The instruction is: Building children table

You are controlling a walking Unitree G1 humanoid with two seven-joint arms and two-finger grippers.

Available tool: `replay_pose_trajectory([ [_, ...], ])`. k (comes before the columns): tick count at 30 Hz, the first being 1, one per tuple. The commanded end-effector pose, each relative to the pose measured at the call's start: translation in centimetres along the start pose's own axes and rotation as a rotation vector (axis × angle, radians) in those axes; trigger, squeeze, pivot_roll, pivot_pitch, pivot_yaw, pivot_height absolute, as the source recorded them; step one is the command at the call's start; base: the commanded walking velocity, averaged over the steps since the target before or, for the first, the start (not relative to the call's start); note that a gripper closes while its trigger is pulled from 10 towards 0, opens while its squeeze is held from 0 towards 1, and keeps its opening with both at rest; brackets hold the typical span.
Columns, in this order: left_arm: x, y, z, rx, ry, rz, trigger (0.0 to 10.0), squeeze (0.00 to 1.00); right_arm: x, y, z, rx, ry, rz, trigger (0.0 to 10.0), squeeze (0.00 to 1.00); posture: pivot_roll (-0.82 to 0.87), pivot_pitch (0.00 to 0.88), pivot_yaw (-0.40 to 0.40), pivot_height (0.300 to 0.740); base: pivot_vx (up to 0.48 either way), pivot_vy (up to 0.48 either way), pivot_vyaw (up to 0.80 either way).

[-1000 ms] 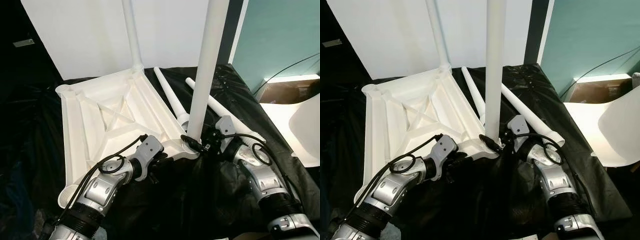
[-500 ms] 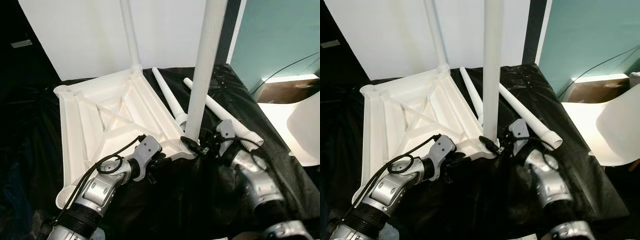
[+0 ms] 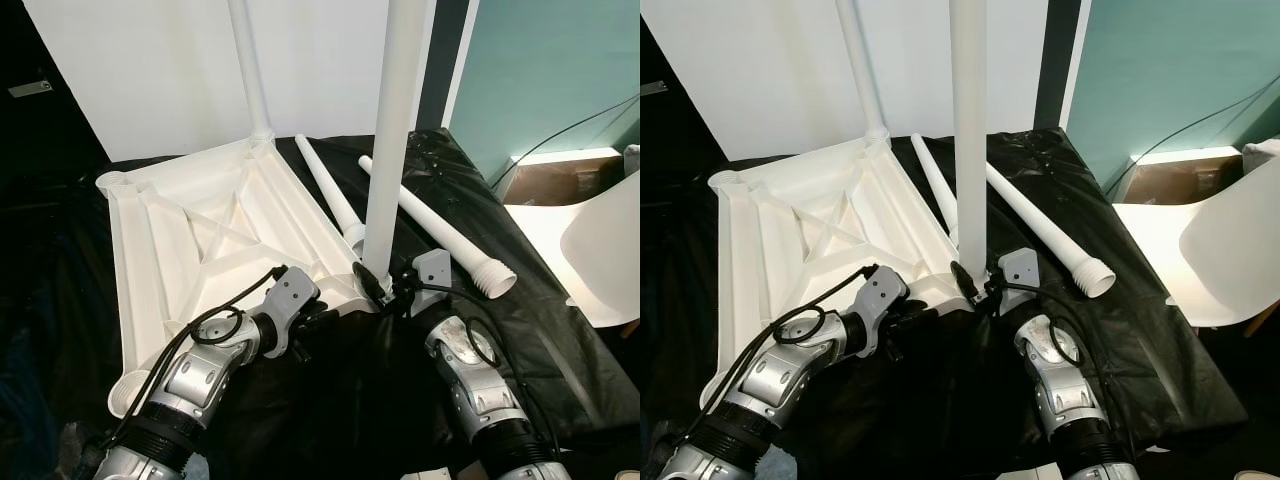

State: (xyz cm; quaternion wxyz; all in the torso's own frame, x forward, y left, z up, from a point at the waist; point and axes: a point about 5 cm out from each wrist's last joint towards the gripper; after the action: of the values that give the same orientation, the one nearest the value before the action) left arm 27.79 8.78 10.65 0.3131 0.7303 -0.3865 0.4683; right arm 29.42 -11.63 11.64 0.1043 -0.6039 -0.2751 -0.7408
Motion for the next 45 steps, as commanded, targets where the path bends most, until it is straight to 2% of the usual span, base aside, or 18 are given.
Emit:
replay_pose_trajectory([
  [1,-1.9,1.1,0.6,-0.085,-0.079,-0.046,10.0,0.00,-0.9,-0.2,-0.6,0.123,-0.060,0.012,10.0,0.00,0.02,0.000,0.054,0.740,0.000,0.000,0.00],
  [3,-1.9,1.1,0.6,-0.090,-0.081,-0.044,10.0,0.00,-0.8,0.8,-0.8,0.184,-0.066,-0.001,10.0,0.00,0.02,0.000,0.054,0.740,0.000,0.000,0.00],
  [7,-1.9,1.1,0.7,-0.094,-0.083,-0.043,10.0,0.00,-0.3,2.0,-0.9,0.214,-0.053,-0.047,10.0,0.00,0.01,0.000,0.057,0.740,0.000,0.000,0.00],
  [11,-2.0,1.1,0.8,-0.092,-0.084,-0.044,10.0,0.00,1.1,5.1,-0.7,0.259,-0.037,-0.101,10.0,0.00,0.01,0.000,0.053,0.740,0.000,0.000,0.00],
  [17,-2.1,1.1,0.8,-0.087,-0.083,-0.046,10.0,0.00,0.9,6.0,-0.6,0.311,-0.084,-0.155,10.0,0.00,0.02,0.000,0.042,0.740,0.000,0.000,0.00],
  [18,-2.1,1.1,0.8,-0.085,-0.082,-0.047,10.0,0.00,0.9,5.9,-0.5,0.311,-0.072,-0.142,10.0,1.00,0.02,0.000,0.042,0.740,0.000,0.000,0.00],
  [21,-2.0,1.0,0.8,-0.077,-0.076,-0.047,10.0,0.00,1.2,5.3,-0.2,0.326,-0.043,-0.120,10.0,1.00,0.02,0.000,0.039,0.740,0.000,0.000,0.00],
  [25,-2.1,0.9,0.7,-0.074,-0.077,-0.047,10.0,0.00,0.9,4.4,-0.3,0.349,-0.058,-0.115,10.0,1.00,0.02,0.000,0.040,0.740,0.000,0.000,0.00],
  [26,-2.1,0.9,0.7,-0.075,-0.077,-0.048,10.0,0.00,0.7,4.2,-0.4,0.361,-0.063,-0.112,10.0,0.92,0.02,0.000,0.040,0.740,0.000,0.000,0.00],
  [27,-2.1,0.9,0.7,-0.075,-0.077,-0.048,10.0,0.00,0.7,4.2,-0.4,0.361,-0.063,-0.112,10.0,0.92,0.02,0.000,0.040,0.740,0.000,0.000,0.00],
  [28,-2.1,1.0,0.7,-0.075,-0.077,-0.048,10.0,0.00,0.6,4.1,-0.6,0.375,-0.068,-0.112,10.0,0.00,0.02,0.000,0.040,0.740,0.000,0.000,0.00],
  [35,-2.1,0.8,0.6,-0.083,-0.083,-0.038,10.0,0.00,-0.2,4.7,-0.8,0.441,-0.096,-0.120,10.0,0.00,0.02,0.000,0.050,0.740,0.000,0.000,0.00],
  [38,-1.8,0.7,0.7,-0.081,-0.078,-0.034,10.0,0.00,0.0,5.1,0.0,0.439,-0.091,-0.140,10.0,0.00,0.03,0.000,0.047,0.740,0.000,0.000,0.00],
  [45,-2.0,0.6,0.3,-0.073,-0.079,-0.035,10.0,0.00,0.2,5.3,0.8,0.433,-0.083,-0.177,10.0,0.00,0.04,0.000,0.046,0.740,0.000,0.000,0.00],
])
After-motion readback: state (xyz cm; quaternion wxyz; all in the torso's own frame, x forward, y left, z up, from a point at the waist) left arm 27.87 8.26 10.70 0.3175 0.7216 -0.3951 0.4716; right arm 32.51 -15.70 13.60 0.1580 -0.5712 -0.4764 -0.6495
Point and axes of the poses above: a point about 5 cm out from each wrist's last joint towards the gripper, its own z axis pointing out of the wrist towards the gripper, its own x axis along the axis of the wrist's last joint, y = z × x, and after that the axes turned 9 degrees about -z, right-handed
